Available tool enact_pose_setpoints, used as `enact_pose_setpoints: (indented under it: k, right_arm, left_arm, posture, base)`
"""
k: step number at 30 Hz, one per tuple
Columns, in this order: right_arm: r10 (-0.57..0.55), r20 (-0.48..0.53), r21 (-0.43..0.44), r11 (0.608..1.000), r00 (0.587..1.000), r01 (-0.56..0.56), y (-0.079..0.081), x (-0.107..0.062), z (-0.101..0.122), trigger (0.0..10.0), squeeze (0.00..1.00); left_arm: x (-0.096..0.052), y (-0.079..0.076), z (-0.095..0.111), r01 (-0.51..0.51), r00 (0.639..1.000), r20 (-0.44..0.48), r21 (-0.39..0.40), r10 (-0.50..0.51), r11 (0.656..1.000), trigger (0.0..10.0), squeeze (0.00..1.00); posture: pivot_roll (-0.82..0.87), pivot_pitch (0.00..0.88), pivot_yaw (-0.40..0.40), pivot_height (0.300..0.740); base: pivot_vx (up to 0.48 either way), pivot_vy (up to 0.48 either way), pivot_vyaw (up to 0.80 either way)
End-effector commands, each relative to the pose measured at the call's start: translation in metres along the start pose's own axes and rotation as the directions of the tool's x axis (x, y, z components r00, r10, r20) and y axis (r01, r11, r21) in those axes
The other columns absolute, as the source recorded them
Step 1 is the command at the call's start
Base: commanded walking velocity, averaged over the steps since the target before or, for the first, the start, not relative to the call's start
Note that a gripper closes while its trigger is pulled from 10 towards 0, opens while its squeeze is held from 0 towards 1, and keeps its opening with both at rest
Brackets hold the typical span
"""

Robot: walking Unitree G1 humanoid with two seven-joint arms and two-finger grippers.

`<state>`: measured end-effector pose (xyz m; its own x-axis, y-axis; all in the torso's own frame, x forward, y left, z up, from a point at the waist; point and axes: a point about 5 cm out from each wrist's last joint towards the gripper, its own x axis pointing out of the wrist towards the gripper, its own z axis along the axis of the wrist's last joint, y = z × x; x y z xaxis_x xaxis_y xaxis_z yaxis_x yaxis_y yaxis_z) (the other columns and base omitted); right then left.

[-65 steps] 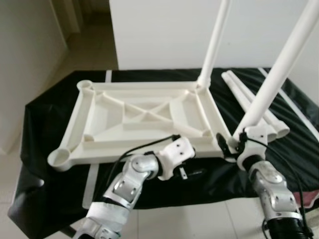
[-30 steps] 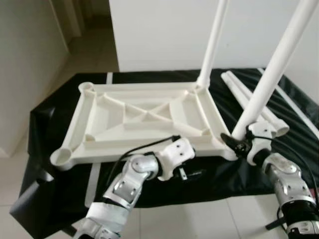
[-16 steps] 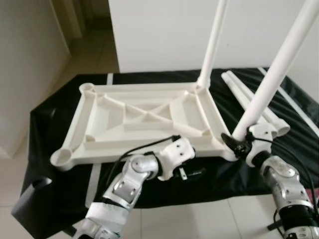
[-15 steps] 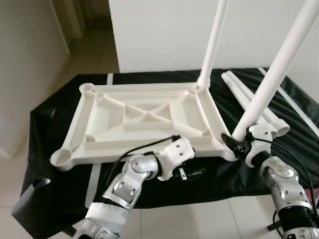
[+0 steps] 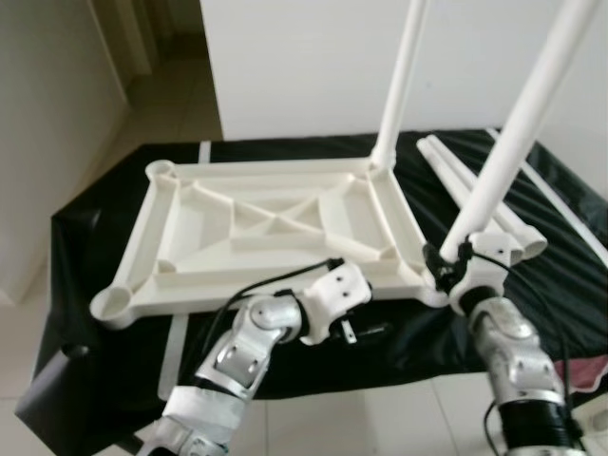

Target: Building children table

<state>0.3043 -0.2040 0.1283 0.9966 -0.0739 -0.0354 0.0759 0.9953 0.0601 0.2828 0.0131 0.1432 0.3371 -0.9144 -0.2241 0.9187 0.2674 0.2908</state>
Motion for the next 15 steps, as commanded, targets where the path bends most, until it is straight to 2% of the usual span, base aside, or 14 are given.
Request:
enact_pose_setpoints:
  k: [1, 3, 4, 5, 6, 9, 12, 15]
  right_arm:
    - [-0.034, -0.087, 0.037, 0.999, 0.996, 0.038, 0.000, -0.003, -0.017, 10.0, 0.00]
    - [-0.097, -0.087, 0.053, 0.993, 0.992, 0.101, 0.010, -0.007, -0.021, 10.0, 0.00]
    - [-0.097, -0.087, 0.053, 0.993, 0.992, 0.101, 0.010, -0.007, -0.021, 10.0, 0.00]
    - [-0.155, -0.085, 0.056, 0.986, 0.984, 0.160, 0.018, -0.010, -0.024, 10.0, 0.00]
    - [-0.155, -0.085, 0.056, 0.986, 0.984, 0.160, 0.018, -0.010, -0.024, 10.0, 0.00]
    - [-0.258, -0.101, 0.089, 0.960, 0.961, 0.267, 0.033, -0.016, -0.029, 10.0, 0.00]
    - [-0.243, -0.110, 0.110, 0.961, 0.964, 0.255, 0.040, -0.017, -0.027, 10.0, 0.00]
    - [-0.239, -0.103, 0.109, 0.962, 0.966, 0.250, 0.039, -0.017, -0.024, 10.0, 0.00]
  left_arm:
    - [0.000, 0.004, 0.000, -0.063, 0.998, -0.004, -0.002, 0.063, 0.998, 10.0, 0.00]
    - [-0.001, 0.005, -0.001, -0.067, 0.998, -0.003, -0.004, 0.067, 0.998, 10.0, 0.00]
    - [-0.001, 0.005, -0.001, -0.067, 0.998, -0.003, -0.004, 0.067, 0.998, 10.0, 0.00]
    - [-0.001, 0.005, -0.001, -0.068, 0.998, -0.004, -0.003, 0.068, 0.998, 10.0, 0.00]
    - [-0.001, 0.005, -0.001, -0.068, 0.998, -0.004, -0.003, 0.068, 0.998, 10.0, 0.00]
    - [-0.001, 0.005, -0.001, -0.073, 0.997, -0.003, -0.004, 0.073, 0.997, 10.0, 0.00]
    - [-0.001, 0.005, 0.000, -0.077, 0.997, 0.000, -0.010, 0.077, 0.997, 10.0, 0.00]
    - [0.000, 0.003, 0.000, -0.073, 0.997, 0.002, -0.012, 0.073, 0.997, 10.0, 0.00]
  posture:
    - [0.04, 0.000, 0.012, 0.740]
    - [0.04, 0.000, 0.008, 0.740]
    - [0.04, 0.000, 0.008, 0.740]
    - [0.04, 0.000, 0.007, 0.740]
    - [0.04, 0.000, 0.007, 0.740]
    - [0.04, 0.000, 0.006, 0.740]
    - [0.04, 0.000, 0.007, 0.740]
    - [0.03, 0.000, 0.008, 0.740]
  base:
    - [0.000, 0.000, 0.00]
    - [0.000, 0.000, 0.00]
    - [0.000, 0.000, 0.00]
    - [0.000, 0.000, 0.00]
    - [0.000, 0.000, 0.00]
    - [0.000, 0.000, 0.00]
    - [0.000, 0.000, 0.00]
    - [0.000, 0.000, 0.00]
